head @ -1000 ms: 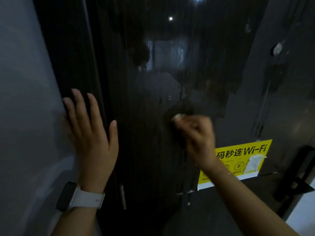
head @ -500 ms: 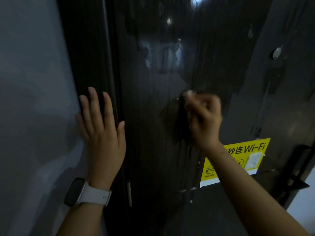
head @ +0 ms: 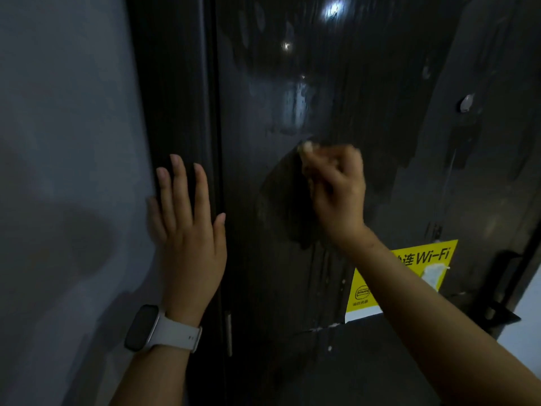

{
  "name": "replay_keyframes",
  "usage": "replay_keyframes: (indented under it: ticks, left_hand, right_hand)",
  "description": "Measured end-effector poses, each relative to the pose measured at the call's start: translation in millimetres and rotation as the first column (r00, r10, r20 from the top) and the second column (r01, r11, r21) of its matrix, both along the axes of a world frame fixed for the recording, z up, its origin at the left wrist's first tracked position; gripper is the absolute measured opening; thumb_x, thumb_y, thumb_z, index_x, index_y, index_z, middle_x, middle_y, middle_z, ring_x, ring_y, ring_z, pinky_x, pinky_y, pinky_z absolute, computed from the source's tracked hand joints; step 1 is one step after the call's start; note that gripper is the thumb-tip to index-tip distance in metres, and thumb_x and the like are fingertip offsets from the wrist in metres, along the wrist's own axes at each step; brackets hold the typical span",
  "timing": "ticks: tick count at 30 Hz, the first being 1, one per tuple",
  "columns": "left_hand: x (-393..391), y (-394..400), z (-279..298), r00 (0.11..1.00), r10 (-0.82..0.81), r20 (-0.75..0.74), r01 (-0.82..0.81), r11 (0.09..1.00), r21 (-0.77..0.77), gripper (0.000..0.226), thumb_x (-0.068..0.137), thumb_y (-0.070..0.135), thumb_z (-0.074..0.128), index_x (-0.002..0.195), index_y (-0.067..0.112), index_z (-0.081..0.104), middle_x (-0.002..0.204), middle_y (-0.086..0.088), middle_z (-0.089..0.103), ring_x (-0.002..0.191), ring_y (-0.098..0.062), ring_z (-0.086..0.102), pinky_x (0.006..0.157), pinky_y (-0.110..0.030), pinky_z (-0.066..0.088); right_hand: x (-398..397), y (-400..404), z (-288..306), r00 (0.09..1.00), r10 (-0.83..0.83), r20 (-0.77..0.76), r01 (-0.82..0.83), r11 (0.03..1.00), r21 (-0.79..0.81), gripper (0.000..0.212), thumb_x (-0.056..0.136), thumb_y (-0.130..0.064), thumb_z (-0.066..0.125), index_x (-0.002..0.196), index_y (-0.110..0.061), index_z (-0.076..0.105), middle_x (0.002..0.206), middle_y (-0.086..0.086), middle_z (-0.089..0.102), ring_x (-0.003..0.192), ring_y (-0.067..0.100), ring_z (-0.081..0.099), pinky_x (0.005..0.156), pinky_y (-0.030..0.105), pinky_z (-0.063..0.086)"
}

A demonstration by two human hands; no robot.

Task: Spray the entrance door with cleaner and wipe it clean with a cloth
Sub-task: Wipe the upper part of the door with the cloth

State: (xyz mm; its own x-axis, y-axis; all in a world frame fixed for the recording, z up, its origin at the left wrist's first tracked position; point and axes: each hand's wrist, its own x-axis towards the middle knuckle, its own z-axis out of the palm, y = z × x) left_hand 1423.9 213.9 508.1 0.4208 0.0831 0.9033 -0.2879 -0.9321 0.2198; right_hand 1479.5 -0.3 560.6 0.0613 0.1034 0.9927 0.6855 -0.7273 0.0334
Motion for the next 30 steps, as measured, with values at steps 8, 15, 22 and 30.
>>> replay_keyframes:
  ticks: [8, 15, 22, 30]
  left_hand:
    - [-0.6, 9.3, -0.3, 0.999, -0.044, -0.012, 0.044, 0.999, 0.012, 0.08, 0.095, 0.026, 0.057, 0.155, 0.019, 0.005, 0.161, -0.002, -0.012, 0.149, -0.022, -0.011, 0.12, -0.046, 0.001]
    - [-3.8, 15.7, 0.8, 0.997, -0.08, -0.013, 0.081, 0.996, 0.039, 0.076, 0.098, 0.027, 0.053, 0.154, 0.021, 0.002, 0.162, -0.003, -0.01, 0.15, -0.021, -0.011, 0.121, -0.037, -0.007]
    - [-4.8, 18.1, 1.8, 0.994, -0.109, 0.004, 0.109, 0.993, 0.047, 0.076, 0.097, 0.024, 0.054, 0.154, 0.019, 0.006, 0.163, -0.003, -0.007, 0.15, -0.021, -0.009, 0.121, -0.032, -0.007]
    - [-6.5, 16.9, 2.9, 0.991, -0.132, -0.009, 0.132, 0.991, 0.024, 0.079, 0.093, 0.025, 0.056, 0.154, 0.021, 0.006, 0.163, -0.001, -0.007, 0.15, -0.018, -0.01, 0.121, -0.034, -0.006]
  right_hand:
    - [-4.1, 37.9, -48.3, 0.998, 0.063, -0.017, -0.064, 0.887, -0.457, 0.042, 0.09, 0.003, 0.05, 0.131, 0.0, 0.057, 0.111, 0.011, 0.049, 0.096, 0.027, 0.048, 0.086, 0.031, 0.038]
    - [1.2, 40.5, 59.2, 0.991, 0.027, 0.129, -0.004, 0.984, -0.177, 0.031, 0.089, 0.001, 0.062, 0.12, -0.004, 0.067, 0.102, 0.014, 0.058, 0.094, 0.023, 0.049, 0.084, 0.019, 0.038]
    - [-0.2, 45.4, 5.2, 0.997, 0.012, 0.071, 0.026, 0.859, -0.511, 0.044, 0.085, 0.005, 0.062, 0.129, 0.0, 0.058, 0.113, 0.015, 0.054, 0.099, 0.03, 0.05, 0.086, 0.031, 0.039]
    - [-1.1, 67.9, 135.9, 0.98, -0.008, 0.2, 0.056, 0.97, -0.235, 0.026, 0.093, -0.008, 0.058, 0.118, -0.006, 0.068, 0.104, 0.019, 0.06, 0.095, 0.032, 0.057, 0.081, 0.031, 0.048]
